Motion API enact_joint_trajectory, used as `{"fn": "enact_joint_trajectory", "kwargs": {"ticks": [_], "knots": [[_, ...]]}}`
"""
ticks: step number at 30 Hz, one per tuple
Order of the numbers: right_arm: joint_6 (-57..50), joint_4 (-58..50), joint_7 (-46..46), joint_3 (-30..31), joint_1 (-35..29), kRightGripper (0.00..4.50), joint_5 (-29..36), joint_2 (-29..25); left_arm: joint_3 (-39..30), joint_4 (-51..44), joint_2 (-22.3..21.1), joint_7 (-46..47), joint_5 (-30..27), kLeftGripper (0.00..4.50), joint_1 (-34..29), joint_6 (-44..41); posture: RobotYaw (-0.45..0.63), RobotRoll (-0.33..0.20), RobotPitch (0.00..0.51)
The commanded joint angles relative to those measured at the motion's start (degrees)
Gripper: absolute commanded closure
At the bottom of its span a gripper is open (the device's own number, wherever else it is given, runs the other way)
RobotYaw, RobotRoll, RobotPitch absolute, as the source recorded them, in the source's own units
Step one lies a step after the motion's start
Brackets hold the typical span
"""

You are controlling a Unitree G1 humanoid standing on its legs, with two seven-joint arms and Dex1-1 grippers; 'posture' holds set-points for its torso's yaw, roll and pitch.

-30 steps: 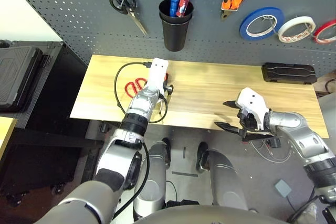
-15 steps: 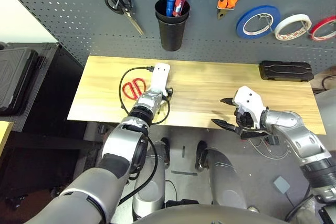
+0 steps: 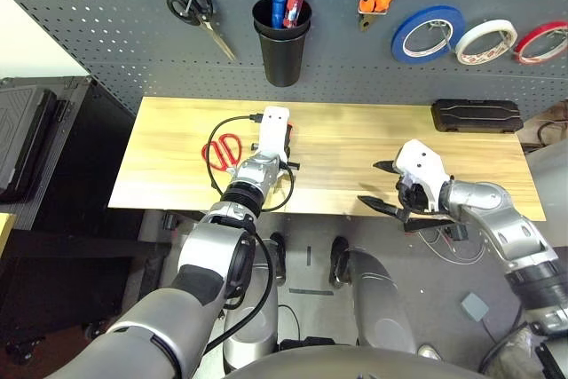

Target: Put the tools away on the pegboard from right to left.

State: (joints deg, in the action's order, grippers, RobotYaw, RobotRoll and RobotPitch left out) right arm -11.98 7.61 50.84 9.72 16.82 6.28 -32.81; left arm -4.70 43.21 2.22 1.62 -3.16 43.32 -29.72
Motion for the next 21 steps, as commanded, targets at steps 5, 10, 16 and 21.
{"fn": "enact_joint_trajectory", "kwargs": {"ticks": [5, 10, 16, 21], "knots": [[5.77, 9.91, 3.70, 0.23, 4.84, 0.00, -0.72, 0.12, -1.93, -29.59, 3.08, 5.51, -2.17, 3.92, -11.33, -16.45, 0.26, 0.000, 0.291], [8.84, 15.57, 4.71, 0.27, 7.80, 0.00, -1.37, 0.90, -3.84, -44.45, 5.08, 8.81, -2.54, 3.92, -15.45, -24.30, 0.30, 0.000, 0.287], [11.74, 20.13, 5.62, 0.46, 10.07, 0.00, -2.09, 1.92, -6.07, -57.21, 7.57, 11.62, -2.90, 3.92, -19.30, -27.15, 0.35, 0.000, 0.284], [14.84, 23.87, 6.80, -0.35, 11.70, 0.00, -1.96, 2.33, -4.74, -65.54, 6.51, 8.60, -4.41, 3.92, -25.99, -22.12, 0.38, 0.000, 0.277]]}}
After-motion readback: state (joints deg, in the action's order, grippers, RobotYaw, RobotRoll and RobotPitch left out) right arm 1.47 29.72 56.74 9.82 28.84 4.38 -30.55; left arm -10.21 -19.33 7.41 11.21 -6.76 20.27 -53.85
